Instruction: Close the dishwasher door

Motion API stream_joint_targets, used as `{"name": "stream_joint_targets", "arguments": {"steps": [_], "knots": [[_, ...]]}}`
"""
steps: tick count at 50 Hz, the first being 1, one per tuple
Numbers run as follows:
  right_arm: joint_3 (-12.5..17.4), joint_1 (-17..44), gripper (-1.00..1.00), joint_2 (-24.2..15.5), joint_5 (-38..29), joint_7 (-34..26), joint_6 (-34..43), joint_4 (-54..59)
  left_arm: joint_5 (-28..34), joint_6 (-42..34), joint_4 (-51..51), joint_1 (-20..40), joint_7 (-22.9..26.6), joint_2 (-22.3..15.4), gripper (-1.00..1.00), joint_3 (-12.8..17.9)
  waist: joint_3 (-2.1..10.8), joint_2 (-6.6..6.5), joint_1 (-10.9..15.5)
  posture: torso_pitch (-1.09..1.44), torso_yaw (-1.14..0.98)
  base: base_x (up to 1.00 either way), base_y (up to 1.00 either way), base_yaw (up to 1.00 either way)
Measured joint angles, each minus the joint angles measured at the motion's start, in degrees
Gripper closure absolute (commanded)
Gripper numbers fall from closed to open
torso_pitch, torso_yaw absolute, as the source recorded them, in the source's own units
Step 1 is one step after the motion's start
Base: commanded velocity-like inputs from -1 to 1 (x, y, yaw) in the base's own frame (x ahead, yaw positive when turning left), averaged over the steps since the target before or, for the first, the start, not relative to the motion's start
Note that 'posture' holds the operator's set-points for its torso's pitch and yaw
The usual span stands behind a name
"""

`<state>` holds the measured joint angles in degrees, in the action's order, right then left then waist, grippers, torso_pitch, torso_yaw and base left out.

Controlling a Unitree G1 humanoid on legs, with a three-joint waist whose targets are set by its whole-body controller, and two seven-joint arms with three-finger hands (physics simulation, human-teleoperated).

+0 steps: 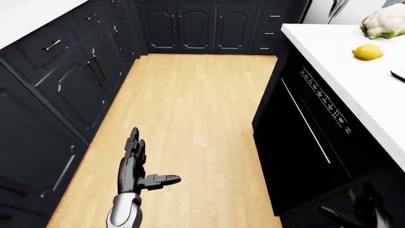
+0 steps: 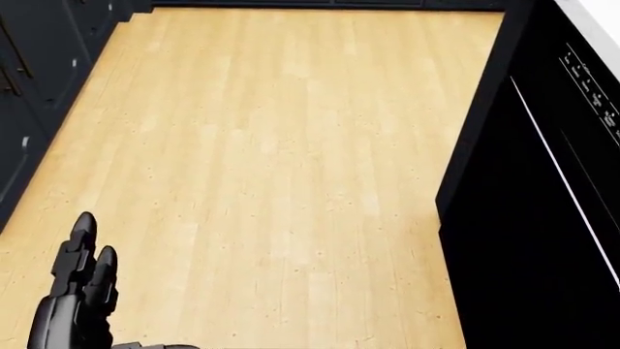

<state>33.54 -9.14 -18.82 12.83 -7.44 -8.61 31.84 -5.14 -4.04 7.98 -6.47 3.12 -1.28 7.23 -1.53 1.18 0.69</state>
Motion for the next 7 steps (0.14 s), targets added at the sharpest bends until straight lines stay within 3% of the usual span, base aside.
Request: {"name": "stream_joint_targets", "arguments": {"steps": [7], "knots": [[0.9,0.5,-1.00,0.2,-0.7,-0.6,-0.5,0.9,0.1,0.0,0.0,0.0,0.0,0.1,-1.00,-0.2,0.21,-0.04,-0.2,0.00,0.00,0.00,0.00,0.00]]}}
